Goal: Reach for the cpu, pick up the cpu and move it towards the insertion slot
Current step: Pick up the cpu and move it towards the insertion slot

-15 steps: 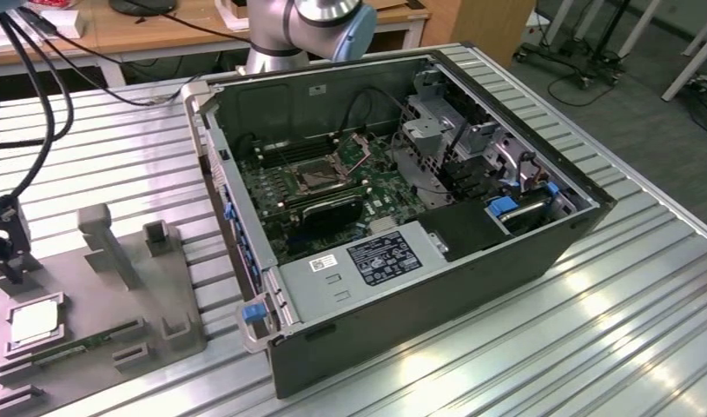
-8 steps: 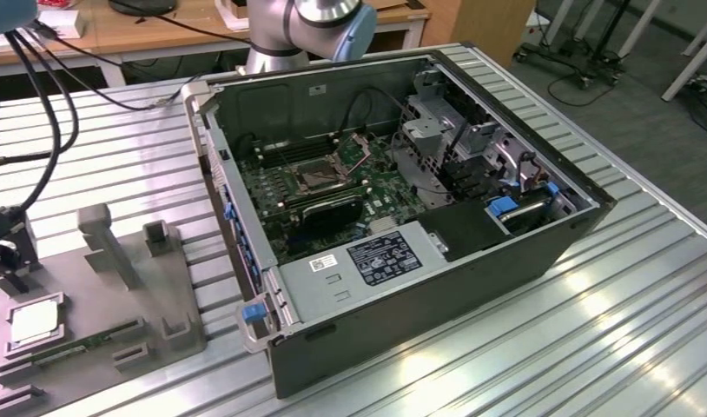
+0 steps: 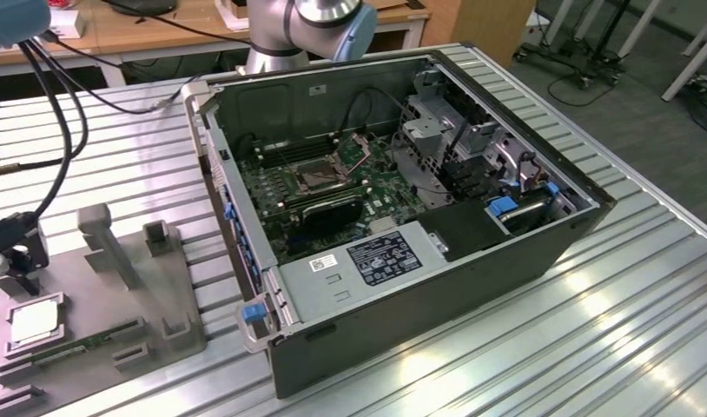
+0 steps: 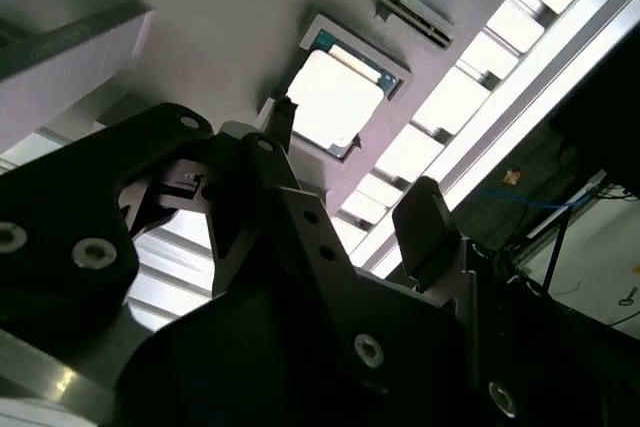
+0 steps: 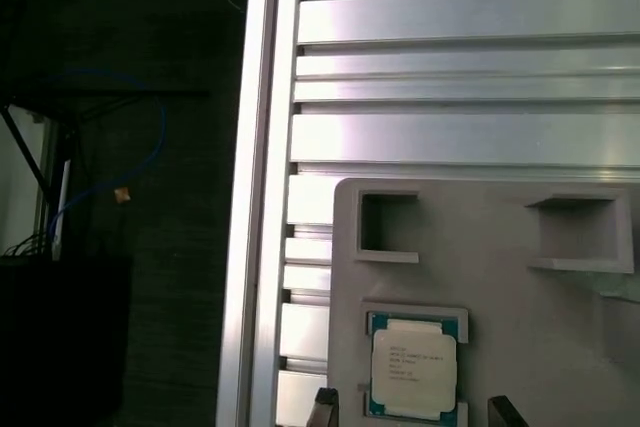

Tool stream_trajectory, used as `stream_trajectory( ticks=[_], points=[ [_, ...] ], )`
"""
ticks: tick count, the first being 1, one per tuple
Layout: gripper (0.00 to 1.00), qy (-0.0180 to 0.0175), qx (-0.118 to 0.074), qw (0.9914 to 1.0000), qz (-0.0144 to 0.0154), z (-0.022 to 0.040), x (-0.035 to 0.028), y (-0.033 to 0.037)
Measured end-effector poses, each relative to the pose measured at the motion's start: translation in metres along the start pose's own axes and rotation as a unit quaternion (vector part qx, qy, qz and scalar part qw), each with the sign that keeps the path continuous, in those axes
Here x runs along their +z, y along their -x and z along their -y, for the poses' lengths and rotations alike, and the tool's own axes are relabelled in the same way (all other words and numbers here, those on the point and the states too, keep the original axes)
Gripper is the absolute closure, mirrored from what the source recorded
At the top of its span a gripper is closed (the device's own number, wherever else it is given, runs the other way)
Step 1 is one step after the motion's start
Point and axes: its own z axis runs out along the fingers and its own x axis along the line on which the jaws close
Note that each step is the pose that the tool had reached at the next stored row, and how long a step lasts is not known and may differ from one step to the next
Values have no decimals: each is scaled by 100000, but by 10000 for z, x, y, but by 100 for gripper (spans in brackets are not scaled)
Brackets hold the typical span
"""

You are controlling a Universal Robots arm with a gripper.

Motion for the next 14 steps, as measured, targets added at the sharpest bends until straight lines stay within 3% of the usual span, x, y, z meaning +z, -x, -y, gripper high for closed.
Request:
stream_trajectory(
  ticks=[6,14],
  points=[
    [33,63,60,100000,-143,68,73,8],
    [33,77,237,99999,-361,83,202,87]
  ],
)
